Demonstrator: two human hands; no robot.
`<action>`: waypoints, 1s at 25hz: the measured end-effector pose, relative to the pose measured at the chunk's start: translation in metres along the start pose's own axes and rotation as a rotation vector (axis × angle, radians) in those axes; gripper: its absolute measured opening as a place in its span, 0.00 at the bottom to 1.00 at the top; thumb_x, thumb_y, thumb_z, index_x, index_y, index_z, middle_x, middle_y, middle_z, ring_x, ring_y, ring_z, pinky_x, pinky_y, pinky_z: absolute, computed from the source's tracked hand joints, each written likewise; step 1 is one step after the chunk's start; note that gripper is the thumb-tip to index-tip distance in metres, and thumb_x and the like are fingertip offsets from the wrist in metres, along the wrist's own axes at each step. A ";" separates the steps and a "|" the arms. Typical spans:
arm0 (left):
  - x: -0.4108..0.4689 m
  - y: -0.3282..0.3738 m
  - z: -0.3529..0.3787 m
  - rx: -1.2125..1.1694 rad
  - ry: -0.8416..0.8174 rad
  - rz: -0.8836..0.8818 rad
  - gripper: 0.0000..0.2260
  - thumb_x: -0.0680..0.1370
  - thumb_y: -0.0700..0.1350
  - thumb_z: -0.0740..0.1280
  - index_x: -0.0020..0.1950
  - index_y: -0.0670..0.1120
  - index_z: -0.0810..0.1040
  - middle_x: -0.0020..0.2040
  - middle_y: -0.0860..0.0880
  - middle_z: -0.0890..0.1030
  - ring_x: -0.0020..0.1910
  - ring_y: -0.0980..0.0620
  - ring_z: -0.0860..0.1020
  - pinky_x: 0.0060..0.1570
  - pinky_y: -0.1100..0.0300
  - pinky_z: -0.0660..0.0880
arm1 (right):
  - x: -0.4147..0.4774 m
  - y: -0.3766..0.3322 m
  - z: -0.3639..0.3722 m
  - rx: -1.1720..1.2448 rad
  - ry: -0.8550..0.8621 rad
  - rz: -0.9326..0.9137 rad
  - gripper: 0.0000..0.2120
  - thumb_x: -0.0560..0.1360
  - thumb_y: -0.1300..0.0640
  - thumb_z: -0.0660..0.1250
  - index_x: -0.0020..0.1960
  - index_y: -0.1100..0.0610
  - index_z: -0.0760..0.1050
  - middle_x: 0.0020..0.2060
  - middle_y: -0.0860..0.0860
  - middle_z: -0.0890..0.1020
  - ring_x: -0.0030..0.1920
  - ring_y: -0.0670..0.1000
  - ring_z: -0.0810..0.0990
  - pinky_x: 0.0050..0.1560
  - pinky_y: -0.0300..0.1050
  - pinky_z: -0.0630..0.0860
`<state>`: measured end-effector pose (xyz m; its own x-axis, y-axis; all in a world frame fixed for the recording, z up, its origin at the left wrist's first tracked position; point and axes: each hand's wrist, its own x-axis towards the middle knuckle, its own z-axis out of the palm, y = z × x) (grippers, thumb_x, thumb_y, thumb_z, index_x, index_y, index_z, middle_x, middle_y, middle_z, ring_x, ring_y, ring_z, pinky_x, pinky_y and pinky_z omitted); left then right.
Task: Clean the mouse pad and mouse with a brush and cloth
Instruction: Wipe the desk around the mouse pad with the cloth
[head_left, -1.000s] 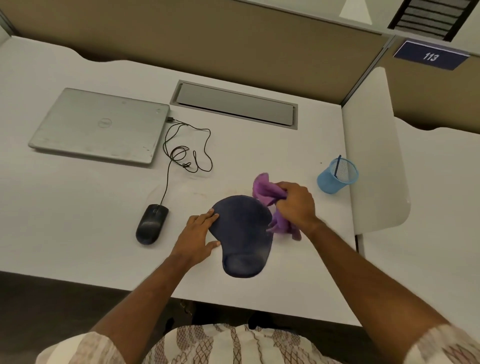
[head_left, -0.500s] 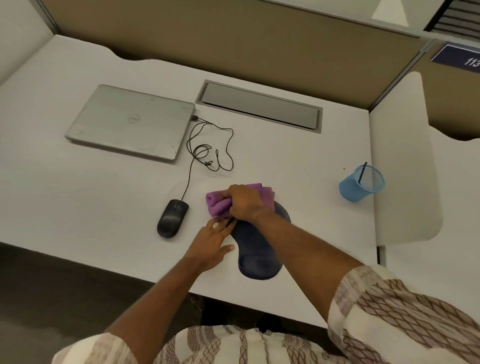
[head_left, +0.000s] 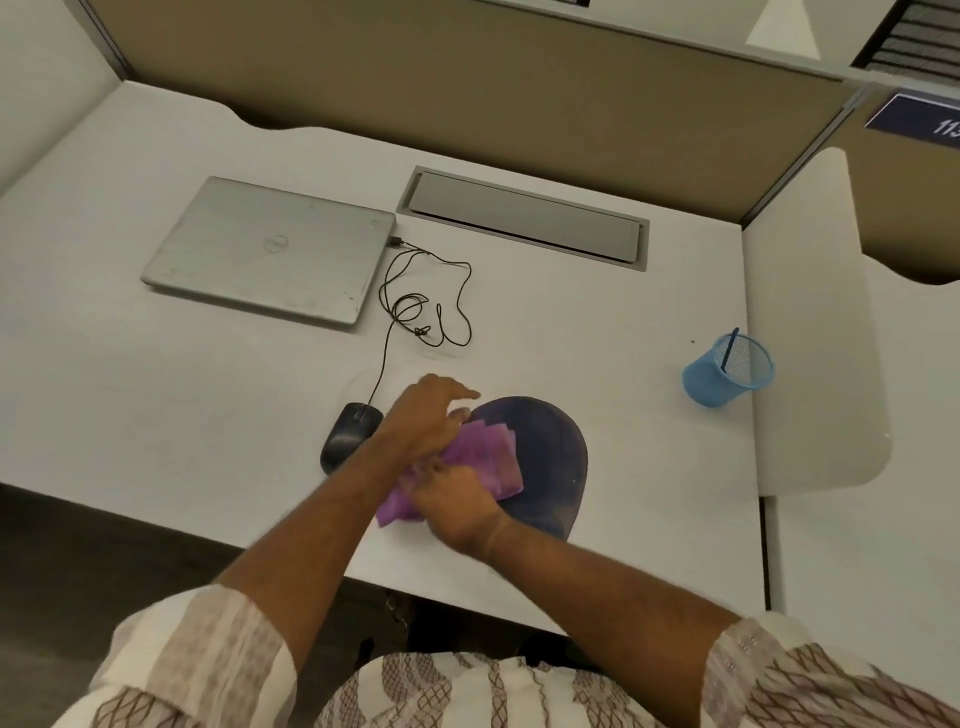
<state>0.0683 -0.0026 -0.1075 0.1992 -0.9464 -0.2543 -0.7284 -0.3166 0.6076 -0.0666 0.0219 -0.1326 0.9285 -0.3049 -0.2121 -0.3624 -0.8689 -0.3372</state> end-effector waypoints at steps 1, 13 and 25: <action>0.004 0.000 0.004 0.080 -0.079 0.008 0.14 0.81 0.46 0.66 0.66 0.53 0.80 0.66 0.51 0.78 0.66 0.49 0.73 0.68 0.51 0.68 | -0.008 -0.008 0.006 -0.020 -0.049 -0.026 0.16 0.78 0.60 0.66 0.66 0.57 0.73 0.61 0.56 0.77 0.59 0.57 0.77 0.56 0.54 0.78; 0.005 -0.019 0.015 0.311 -0.160 0.077 0.18 0.80 0.50 0.67 0.70 0.55 0.75 0.69 0.50 0.73 0.66 0.49 0.70 0.65 0.51 0.69 | -0.060 0.049 -0.079 0.368 0.136 0.239 0.17 0.70 0.54 0.67 0.58 0.42 0.77 0.45 0.40 0.82 0.44 0.44 0.79 0.38 0.29 0.67; 0.004 -0.009 0.046 0.528 -0.206 -0.009 0.34 0.74 0.56 0.71 0.78 0.55 0.63 0.73 0.52 0.62 0.69 0.47 0.65 0.64 0.50 0.69 | -0.083 0.006 0.037 0.249 -0.204 -0.145 0.17 0.76 0.56 0.68 0.64 0.48 0.75 0.61 0.48 0.77 0.60 0.51 0.76 0.60 0.47 0.73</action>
<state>0.0449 -0.0004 -0.1488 0.1136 -0.8950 -0.4314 -0.9670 -0.1993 0.1590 -0.1484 0.0568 -0.1511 0.9454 -0.0798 -0.3160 -0.2603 -0.7683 -0.5848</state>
